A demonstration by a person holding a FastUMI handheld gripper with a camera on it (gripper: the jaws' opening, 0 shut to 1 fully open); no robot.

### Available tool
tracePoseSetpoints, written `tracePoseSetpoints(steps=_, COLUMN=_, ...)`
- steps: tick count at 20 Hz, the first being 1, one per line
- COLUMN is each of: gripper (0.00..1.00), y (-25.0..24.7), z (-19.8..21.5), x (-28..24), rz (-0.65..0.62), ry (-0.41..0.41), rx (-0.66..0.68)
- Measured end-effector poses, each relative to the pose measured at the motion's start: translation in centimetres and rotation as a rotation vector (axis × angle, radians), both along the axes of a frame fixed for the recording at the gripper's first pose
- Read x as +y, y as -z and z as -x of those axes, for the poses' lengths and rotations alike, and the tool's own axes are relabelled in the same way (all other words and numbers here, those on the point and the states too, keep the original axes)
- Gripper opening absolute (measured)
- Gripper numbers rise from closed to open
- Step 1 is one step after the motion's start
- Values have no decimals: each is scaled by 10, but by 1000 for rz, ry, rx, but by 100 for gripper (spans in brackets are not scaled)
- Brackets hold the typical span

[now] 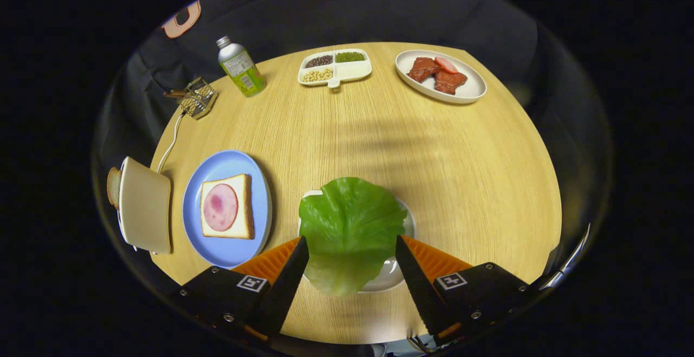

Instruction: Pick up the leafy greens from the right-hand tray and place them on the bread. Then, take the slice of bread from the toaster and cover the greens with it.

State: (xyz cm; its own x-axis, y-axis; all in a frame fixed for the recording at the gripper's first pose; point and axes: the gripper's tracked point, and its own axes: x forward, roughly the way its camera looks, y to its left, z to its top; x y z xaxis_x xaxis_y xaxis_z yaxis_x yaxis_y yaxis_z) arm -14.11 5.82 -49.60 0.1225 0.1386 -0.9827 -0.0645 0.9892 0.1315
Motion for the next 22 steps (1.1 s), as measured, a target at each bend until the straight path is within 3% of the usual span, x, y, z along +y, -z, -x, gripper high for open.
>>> tracePoseSetpoints(steps=9, gripper=92, y=31, z=8, x=2, rz=61, ry=5, rx=108)
tracePoseSetpoints(steps=17, gripper=78, y=39, z=11, x=-2, rz=114, ry=39, rx=149)
tracePoseSetpoints(steps=19, gripper=70, y=39, z=10, x=-4, rz=118, ry=77, rx=167)
tracePoseSetpoints(steps=22, gripper=41, y=40, z=10, x=-7, rz=122, ry=111, rx=171)
